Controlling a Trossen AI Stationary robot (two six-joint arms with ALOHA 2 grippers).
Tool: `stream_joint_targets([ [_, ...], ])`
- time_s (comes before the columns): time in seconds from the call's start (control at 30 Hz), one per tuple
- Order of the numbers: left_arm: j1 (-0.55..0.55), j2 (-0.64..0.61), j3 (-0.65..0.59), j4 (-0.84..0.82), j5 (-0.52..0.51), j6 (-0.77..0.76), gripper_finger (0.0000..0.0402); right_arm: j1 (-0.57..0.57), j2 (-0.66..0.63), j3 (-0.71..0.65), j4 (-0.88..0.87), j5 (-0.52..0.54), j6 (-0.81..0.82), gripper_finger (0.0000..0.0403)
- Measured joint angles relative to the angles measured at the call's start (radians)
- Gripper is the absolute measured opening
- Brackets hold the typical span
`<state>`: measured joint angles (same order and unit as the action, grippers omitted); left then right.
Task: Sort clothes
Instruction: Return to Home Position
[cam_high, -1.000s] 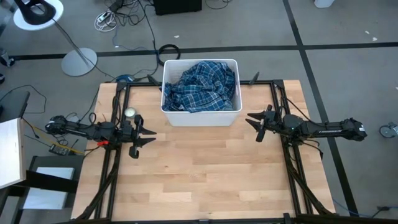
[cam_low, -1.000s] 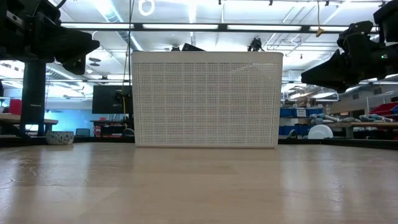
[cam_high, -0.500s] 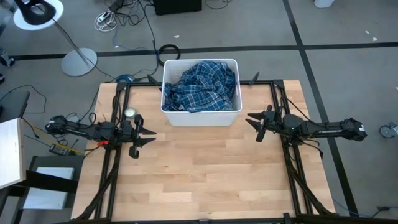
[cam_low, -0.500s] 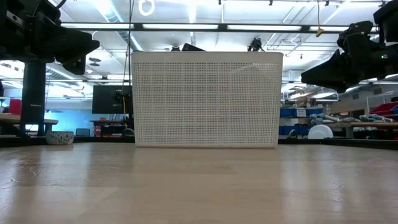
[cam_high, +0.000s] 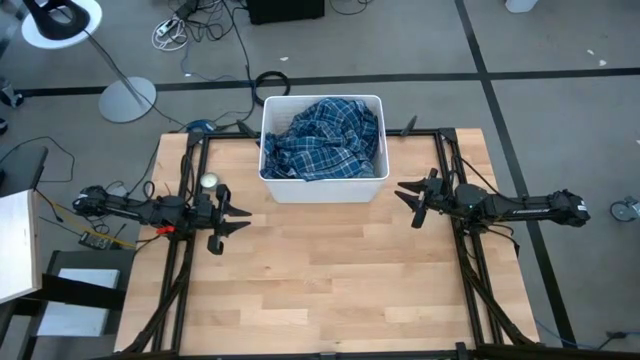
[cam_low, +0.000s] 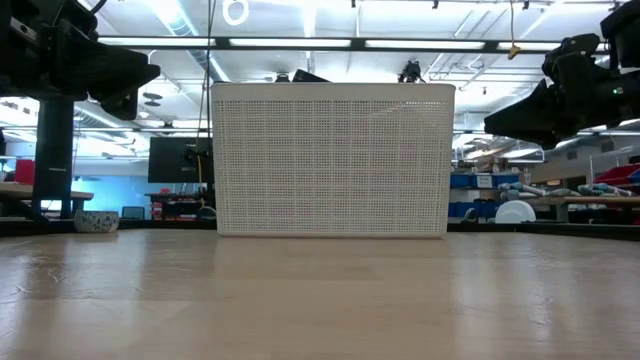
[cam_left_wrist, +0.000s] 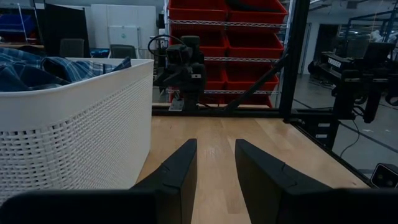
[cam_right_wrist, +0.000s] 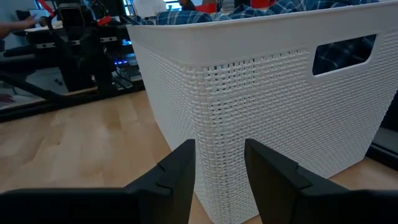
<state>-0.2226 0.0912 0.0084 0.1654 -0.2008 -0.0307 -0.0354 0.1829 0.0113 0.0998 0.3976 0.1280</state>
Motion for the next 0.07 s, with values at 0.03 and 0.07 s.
stream_joint_targets([
  [0.03,0.0,0.0,0.0,0.0,0.0,0.0,0.0115,0.0,0.0,0.0,0.0,0.0,0.0,0.0142],
  [0.07,0.0,0.0,0.0,0.0,0.0,0.0,0.0115,0.0,0.0,0.0,0.0,0.0,0.0,0.0142],
])
